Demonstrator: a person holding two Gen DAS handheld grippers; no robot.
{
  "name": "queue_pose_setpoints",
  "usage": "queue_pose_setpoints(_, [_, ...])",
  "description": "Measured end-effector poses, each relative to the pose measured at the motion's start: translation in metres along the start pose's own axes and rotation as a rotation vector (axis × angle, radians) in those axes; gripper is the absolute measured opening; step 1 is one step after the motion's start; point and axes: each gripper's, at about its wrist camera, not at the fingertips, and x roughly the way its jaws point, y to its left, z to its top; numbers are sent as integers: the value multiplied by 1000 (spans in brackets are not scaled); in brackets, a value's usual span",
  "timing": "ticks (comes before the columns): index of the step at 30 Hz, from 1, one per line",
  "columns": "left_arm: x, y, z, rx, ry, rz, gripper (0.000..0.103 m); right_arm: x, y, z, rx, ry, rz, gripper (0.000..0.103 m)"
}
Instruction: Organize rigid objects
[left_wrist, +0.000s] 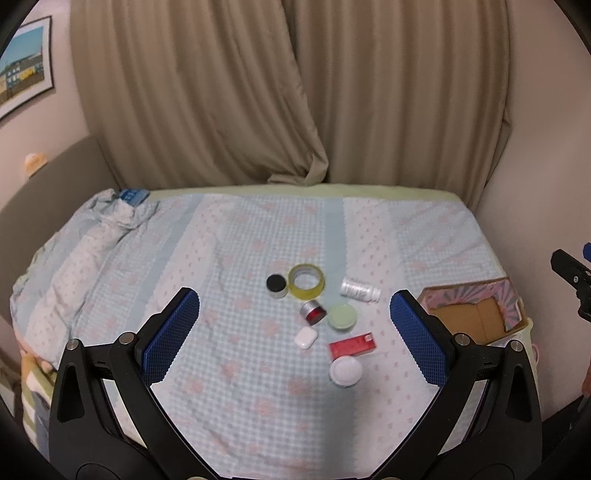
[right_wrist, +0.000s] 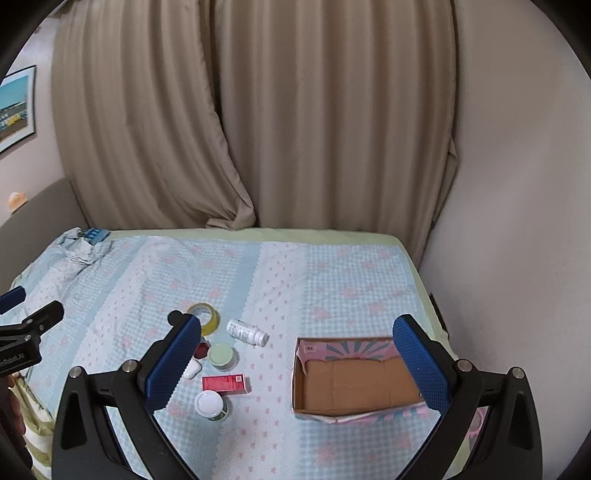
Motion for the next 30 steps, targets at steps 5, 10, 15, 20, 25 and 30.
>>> queue_pose_setpoints(5, [36,44,3,32,51,-48,103,14,26,-9,47,56,-41,103])
queue_pose_setpoints(10, [74,90,6,84,93,-100,103,38,59,-17,184,152,-68,103])
queue_pose_setpoints(15, [130,124,10,134,157,-158,103,77,93,-28,295,262,-101,103])
queue_pose_setpoints(20, [195,137,13,200,201,-169,103,124,110,-48,449,370,-123,103])
queue_pose_setpoints(25, [263,130,10,234,271,-176,103,185,115,-74,573,503,-139,103])
queue_pose_setpoints(30, [341,108,1,278,355,-174,103,247,116,-100,641,621,-158,103])
